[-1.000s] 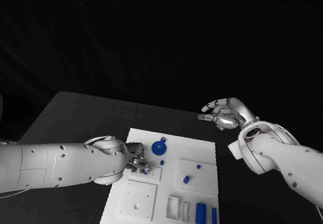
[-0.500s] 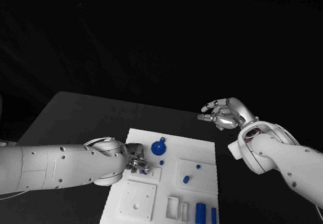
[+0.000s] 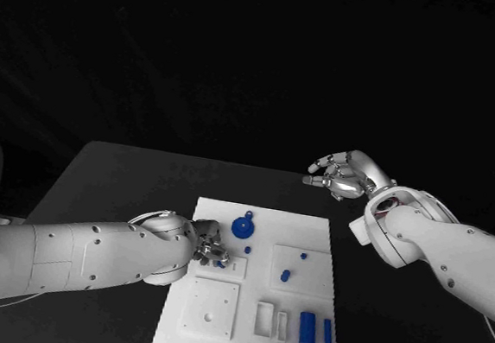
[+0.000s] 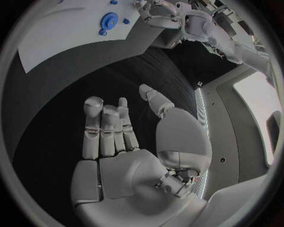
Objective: Assemble the parts on the task board
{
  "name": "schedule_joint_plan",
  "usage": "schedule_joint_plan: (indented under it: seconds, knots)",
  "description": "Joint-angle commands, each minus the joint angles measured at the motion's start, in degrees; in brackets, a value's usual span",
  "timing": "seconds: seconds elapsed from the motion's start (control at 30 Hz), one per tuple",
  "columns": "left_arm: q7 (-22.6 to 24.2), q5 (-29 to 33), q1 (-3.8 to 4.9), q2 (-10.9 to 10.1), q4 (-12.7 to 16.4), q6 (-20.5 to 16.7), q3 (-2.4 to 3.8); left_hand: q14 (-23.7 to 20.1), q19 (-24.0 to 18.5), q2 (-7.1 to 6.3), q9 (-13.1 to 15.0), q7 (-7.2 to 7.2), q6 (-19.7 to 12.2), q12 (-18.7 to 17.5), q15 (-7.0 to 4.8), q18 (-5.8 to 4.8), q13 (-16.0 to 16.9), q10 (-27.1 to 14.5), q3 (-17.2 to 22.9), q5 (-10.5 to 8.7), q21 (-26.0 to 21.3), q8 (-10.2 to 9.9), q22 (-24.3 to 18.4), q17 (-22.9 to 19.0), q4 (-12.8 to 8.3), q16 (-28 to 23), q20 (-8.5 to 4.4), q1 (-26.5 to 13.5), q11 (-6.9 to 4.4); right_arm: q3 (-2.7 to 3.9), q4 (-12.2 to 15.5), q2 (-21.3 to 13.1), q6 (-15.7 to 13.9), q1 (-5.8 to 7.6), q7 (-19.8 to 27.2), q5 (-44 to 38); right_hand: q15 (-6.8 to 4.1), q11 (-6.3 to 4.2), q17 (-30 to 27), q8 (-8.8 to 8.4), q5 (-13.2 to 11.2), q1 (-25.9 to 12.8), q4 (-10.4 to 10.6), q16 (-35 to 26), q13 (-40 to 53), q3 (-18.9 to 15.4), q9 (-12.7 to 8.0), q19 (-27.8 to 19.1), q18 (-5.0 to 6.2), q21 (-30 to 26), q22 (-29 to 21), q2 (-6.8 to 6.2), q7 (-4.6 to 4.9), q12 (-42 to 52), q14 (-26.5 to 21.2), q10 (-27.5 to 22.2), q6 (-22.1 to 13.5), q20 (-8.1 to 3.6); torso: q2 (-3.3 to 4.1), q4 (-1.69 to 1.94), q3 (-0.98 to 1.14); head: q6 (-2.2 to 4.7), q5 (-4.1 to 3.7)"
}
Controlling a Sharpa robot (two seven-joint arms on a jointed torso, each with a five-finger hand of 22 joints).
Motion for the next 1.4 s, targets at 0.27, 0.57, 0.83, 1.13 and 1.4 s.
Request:
schedule_joint_plan:
  seconds: [0.27,0.57,0.83,1.13,1.4]
  knots:
    - [0.0,-1.0,-0.05,0.4,-0.5,0.9,0.01,3.6,0.5,0.89,0.2,-4.43,4.7,0.2,-4.13,0.96,0.1,3.0,3.6,0.33,0.3,0.2,0.1,0.1,-2.6,0.2,-9.86,0.2,-3.24,0.03,0.1,0.0,1.0,-0.01,0.2,0.0,-0.06,0.03,-0.1,-0.23,0.3,-0.3,0.5,0.1,-0.1,0.0,0.1,0.0,3.65,-0.2,1.0,0.08,0.35,0.2,-0.3,-0.4,-0.1,-0.26,0.00,-0.02,0.01,-0.03,-0.07]
    - [0.2,-1.0,-0.08,0.6,-0.3,1.4,0.01,3.6,0.5,0.62,0.2,-4.44,4.7,0.2,-4.17,0.98,0.1,3.0,3.6,0.28,0.3,0.2,0.1,0.1,-2.6,0.2,-9.88,0.2,-3.25,0.02,0.1,0.0,1.1,-0.01,0.1,0.0,-0.07,0.03,-0.1,-0.23,0.4,-0.2,0.5,0.1,-0.1,0.0,0.1,0.0,3.65,-0.2,1.0,0.07,0.34,0.2,-0.3,-0.4,-0.1,-0.26,0.00,0.00,0.03,-0.27,-0.08]
    - [0.4,-1.0,-0.09,0.8,-0.2,1.6,0.01,4.0,0.9,-0.17,0.5,-4.69,5.4,0.8,-4.27,1.04,0.5,3.3,3.3,-1.41,0.5,0.6,0.1,0.3,-2.2,0.6,-9.95,-0.1,-3.18,0.02,0.0,0.1,1.2,-0.01,0.1,0.0,-0.07,0.02,-0.1,-0.23,0.4,-0.2,0.5,0.1,-0.1,0.0,0.1,0.0,3.65,-0.2,1.0,0.09,0.34,0.2,-0.3,-0.4,-0.1,-0.26,-0.02,0.01,0.02,-0.24,-0.04]
    - [0.6,-1.0,-0.10,1.1,-0.4,1.2,0.01,4.4,1.5,-0.44,0.8,-5.09,6.2,2.3,-4.47,1.23,1.3,3.7,3.1,-4.04,0.9,1.2,0.2,0.8,-1.6,1.6,-10.10,-0.5,-3.46,0.02,-0.1,0.2,1.3,-0.02,0.2,0.0,-0.07,0.02,-0.1,-0.23,0.5,-0.2,0.5,0.1,-0.2,0.0,0.1,0.0,3.65,-0.2,1.0,0.10,0.34,0.3,-0.3,-0.5,-0.1,-0.26,0.00,0.00,0.01,-0.21,-0.09]
    - [0.6,-1.0,-0.12,1.3,-0.5,2.0,0.01,4.6,1.6,-0.52,1.1,-5.23,6.5,2.9,-4.61,1.36,1.6,3.6,3.1,-5.72,1.0,1.5,0.3,1.0,-1.2,1.9,-10.18,-0.5,-3.60,0.02,-0.1,0.2,1.3,-0.02,0.1,0.0,-0.07,0.02,-0.1,-0.23,0.5,-0.2,0.5,0.1,-0.2,0.0,0.1,0.0,3.65,-0.2,1.0,0.11,0.34,0.3,-0.3,-0.5,-0.1,-0.26,-0.02,0.01,0.04,-0.25,-0.09]
